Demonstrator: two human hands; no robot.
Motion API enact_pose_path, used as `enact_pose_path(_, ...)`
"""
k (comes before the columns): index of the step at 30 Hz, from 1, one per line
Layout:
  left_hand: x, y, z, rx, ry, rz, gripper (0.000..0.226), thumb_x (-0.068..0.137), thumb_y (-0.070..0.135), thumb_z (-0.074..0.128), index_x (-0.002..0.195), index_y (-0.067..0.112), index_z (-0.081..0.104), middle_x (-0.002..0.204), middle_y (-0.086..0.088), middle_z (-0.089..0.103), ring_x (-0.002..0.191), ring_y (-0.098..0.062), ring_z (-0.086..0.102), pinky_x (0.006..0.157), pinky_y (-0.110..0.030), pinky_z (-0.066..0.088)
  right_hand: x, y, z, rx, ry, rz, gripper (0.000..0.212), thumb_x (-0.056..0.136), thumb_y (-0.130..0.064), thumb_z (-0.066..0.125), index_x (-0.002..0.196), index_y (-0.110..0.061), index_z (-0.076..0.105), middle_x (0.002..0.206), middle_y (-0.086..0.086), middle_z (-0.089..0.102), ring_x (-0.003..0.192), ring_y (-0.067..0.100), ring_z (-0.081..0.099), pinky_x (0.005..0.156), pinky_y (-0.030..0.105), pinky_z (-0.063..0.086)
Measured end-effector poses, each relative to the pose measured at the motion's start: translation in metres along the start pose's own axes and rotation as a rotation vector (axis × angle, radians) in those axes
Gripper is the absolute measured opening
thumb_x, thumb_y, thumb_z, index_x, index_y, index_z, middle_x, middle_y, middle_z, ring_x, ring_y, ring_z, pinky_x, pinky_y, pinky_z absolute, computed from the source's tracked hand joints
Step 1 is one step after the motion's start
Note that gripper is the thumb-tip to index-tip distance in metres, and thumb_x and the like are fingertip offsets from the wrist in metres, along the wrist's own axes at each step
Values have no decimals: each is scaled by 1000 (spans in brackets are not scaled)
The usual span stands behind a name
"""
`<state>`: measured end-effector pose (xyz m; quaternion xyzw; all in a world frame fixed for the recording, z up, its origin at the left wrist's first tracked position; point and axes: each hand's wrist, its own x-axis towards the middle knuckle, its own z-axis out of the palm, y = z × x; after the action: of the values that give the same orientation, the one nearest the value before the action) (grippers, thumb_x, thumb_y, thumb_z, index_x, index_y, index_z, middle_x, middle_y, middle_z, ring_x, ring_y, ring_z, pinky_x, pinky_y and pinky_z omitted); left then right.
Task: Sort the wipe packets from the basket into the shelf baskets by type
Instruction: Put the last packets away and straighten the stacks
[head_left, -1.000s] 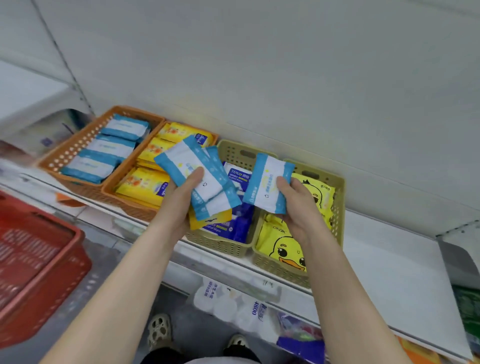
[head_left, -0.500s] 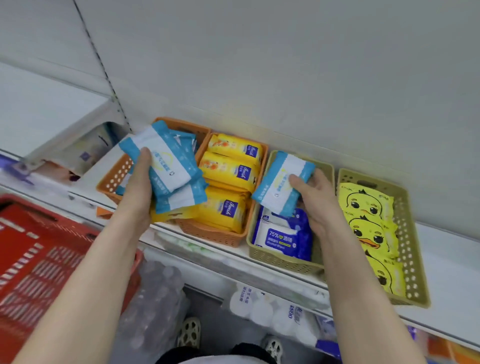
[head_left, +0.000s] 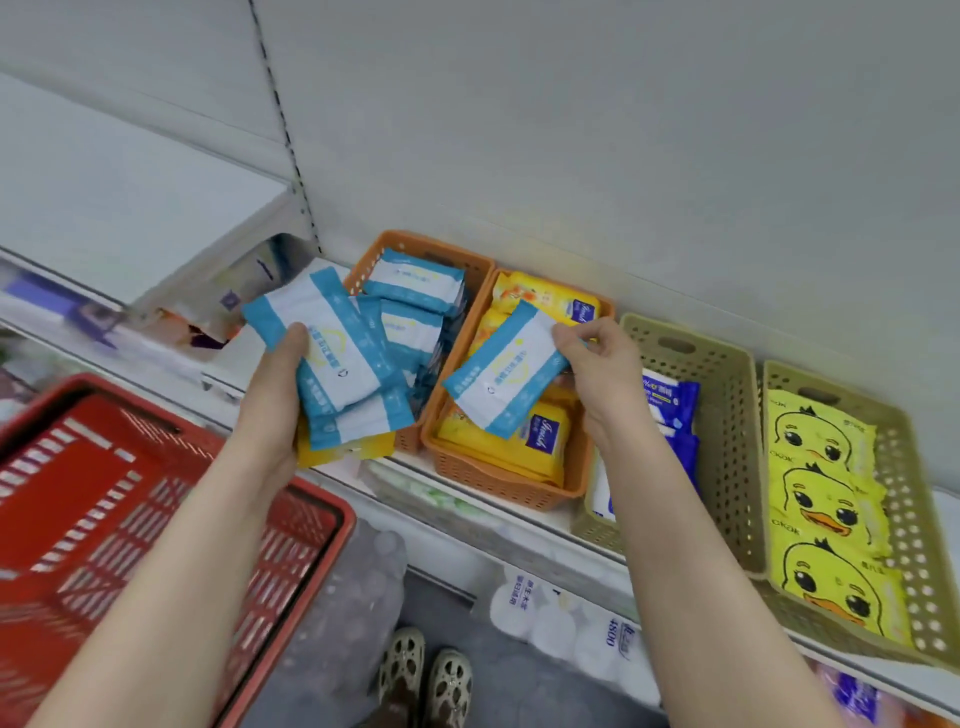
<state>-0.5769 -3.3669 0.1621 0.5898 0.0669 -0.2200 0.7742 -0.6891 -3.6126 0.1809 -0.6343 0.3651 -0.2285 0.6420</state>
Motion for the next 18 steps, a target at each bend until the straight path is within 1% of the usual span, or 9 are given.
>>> enact_pose_path(2,1,3,-7,-4,19,10,44,102,41,43,138,18,52,110,3,75,94,-13,73,66,-27,60,3,-2,7,28,-9,12,16,94,-15,64,84,-14,50,82,5,66,68,9,64,47,18,48)
enact_pose_path(4,3,7,-14,-7,13,17,44,102,41,43,139,17,52,117,0,73,100,-15,72,70,-28,60,4,-2,12,49,-7,21,17,94,-14,63,85,-13,49,87,6,66,74,11,66,48,18,49)
enact_pose_path(7,6,16,-23,-17,11,21,41,102,41,43,135,18,54,111,3,75,99,-14,72,71,-28,61,2,0,20,73,-7,28,18,95,-15,63,83,-14,49,92,10,67,79,13,68,50,19,51)
enact_pose_path(9,13,21,-30,-18,3,19,39,102,42,43,131,19,57,112,2,74,100,-15,72,72,-30,60,3,1,26,75,3,25,17,95,-12,62,84,-16,49,91,10,68,81,15,69,50,21,52)
enact_pose_path(11,22,26,-38,-12,-13,12,41,102,43,43,132,19,57,116,1,73,106,-18,70,77,-33,59,1,-1,33,76,11,20,15,95,-7,61,93,-16,49,86,7,68,78,13,69,51,22,54)
enact_pose_path(12,27,29,-43,-11,-17,10,43,102,44,44,135,19,55,117,1,73,107,-18,70,77,-33,59,0,-2,38,69,13,9,17,94,-4,60,100,-17,50,84,5,67,75,11,69,52,23,55)
enact_pose_path(14,37,34,-53,-2,-41,0,45,102,43,44,139,19,52,118,1,72,105,-16,70,71,-30,60,0,-2,48,17,-1,-33,30,95,1,56,112,-24,53,84,6,66,77,10,70,56,27,58)
enact_pose_path(15,42,37,-58,3,-66,-4,44,102,43,44,139,20,51,118,2,72,103,-15,71,68,-28,59,0,-2,56,-38,-1,-61,34,95,2,54,113,-27,57,87,7,65,81,12,70,58,27,58)
enact_pose_path(18,59,46,-74,40,-133,-17,43,101,42,45,138,20,53,117,1,73,102,-15,71,68,-28,59,4,4,94,-271,45,-152,34,95,1,51,108,-25,69,106,8,62,93,16,66,61,26,59)
